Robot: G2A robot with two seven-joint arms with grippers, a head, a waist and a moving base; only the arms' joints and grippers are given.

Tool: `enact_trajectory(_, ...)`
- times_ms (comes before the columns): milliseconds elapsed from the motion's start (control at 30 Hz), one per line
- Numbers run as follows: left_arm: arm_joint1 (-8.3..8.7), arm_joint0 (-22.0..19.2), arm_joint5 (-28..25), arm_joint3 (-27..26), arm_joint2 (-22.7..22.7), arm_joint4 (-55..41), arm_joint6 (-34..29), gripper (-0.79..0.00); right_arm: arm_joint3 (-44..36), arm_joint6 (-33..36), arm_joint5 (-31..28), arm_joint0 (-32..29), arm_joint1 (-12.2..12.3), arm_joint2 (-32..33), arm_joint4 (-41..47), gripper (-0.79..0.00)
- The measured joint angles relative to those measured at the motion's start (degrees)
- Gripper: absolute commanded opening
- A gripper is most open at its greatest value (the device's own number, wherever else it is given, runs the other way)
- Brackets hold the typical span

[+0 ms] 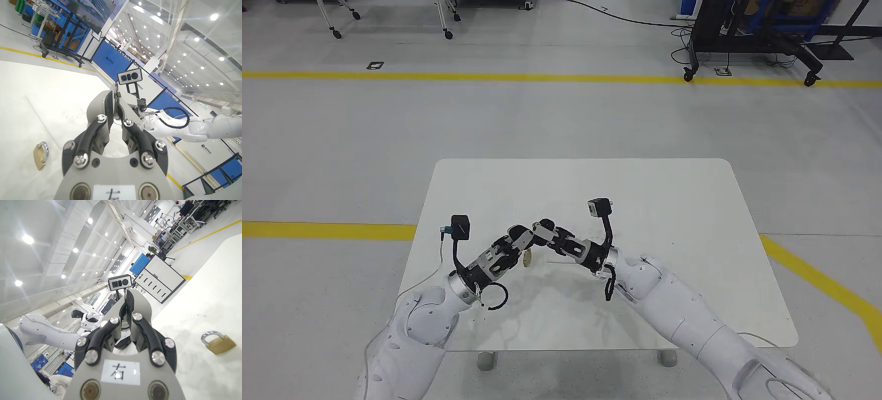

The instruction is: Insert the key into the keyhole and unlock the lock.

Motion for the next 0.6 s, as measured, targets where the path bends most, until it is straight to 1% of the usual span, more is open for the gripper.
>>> enact_trajectory(600,0.19,0.0,0.01,0.05,0.0,1.17,0.93,-0.785,-0.71,2.66,0.82,-1.3,-0.32,2.66,-0.37,-0.785)
